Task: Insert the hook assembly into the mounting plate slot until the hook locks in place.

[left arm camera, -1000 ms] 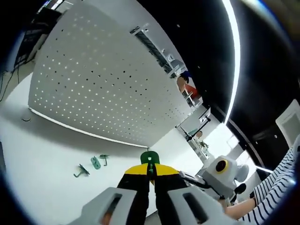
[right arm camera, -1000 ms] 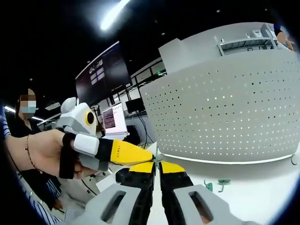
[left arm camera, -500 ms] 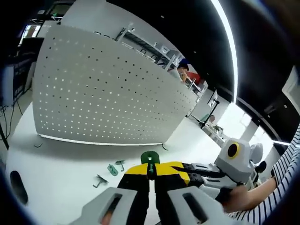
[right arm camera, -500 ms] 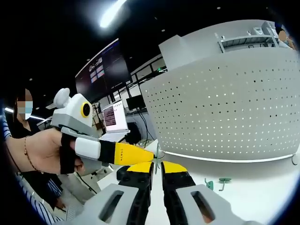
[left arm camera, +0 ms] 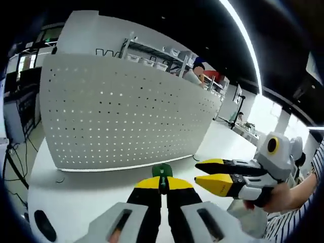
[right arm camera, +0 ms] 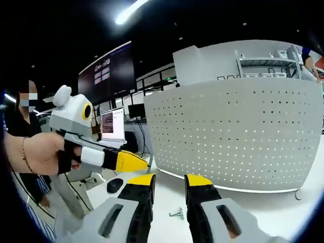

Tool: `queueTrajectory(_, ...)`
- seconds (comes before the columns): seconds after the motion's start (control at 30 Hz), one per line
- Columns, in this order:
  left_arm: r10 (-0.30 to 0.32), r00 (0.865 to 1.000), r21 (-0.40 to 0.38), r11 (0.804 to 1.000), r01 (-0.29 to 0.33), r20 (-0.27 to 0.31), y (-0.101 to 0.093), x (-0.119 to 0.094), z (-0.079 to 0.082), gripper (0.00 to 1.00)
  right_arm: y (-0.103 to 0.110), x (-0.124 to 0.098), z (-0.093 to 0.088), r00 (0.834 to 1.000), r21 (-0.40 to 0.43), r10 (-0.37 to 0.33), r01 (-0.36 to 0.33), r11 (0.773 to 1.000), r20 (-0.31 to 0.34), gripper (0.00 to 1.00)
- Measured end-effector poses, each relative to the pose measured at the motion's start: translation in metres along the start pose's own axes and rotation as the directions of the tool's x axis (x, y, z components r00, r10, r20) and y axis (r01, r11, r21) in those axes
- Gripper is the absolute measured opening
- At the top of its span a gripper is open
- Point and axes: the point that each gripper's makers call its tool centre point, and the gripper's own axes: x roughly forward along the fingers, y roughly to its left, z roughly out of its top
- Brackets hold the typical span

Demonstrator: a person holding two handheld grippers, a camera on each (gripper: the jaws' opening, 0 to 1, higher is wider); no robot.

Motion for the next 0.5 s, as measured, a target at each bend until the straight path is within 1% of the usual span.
queueTrajectory(0.07,0.016,1.000,0.008,1.000,-0.016,0.017,0.003,0.001,0.004,0.01,-0.014,-0.004,0.000,0.999,-0.007,-0.040,0.040,0.999,-0.003,0.24)
queueTrajectory(0.17,0.038,0.998,0.012,0.999,-0.038,0.042,0.007,0.002,0.009,0.01,-0.033,-0.011,-0.006,0.995,-0.011,-0.095,0.095,0.995,-0.026,0.29)
queueTrajectory(0.2,0.046,0.998,0.028,0.998,-0.048,0.051,0.008,0.002,0.012,0.01,-0.037,-0.013,-0.007,0.994,-0.013,-0.107,0.107,0.994,-0.031,0.31)
queueTrajectory(0.27,0.045,0.997,0.065,0.997,-0.048,0.055,0.008,0.004,0.014,0.01,-0.045,-0.018,-0.013,0.990,-0.023,-0.134,0.133,0.991,-0.044,0.34)
queueTrajectory(0.33,0.059,0.997,0.089,0.994,-0.063,0.050,0.010,0.005,0.015,0.01,-0.052,-0.024,-0.020,0.987,-0.029,-0.148,0.147,0.989,-0.061,0.37)
queueTrajectory(0.5,0.092,0.993,0.096,0.990,-0.099,0.075,0.020,0.005,0.022,0.01,-0.069,-0.042,-0.040,0.974,-0.054,-0.197,0.192,0.980,-0.110,0.43)
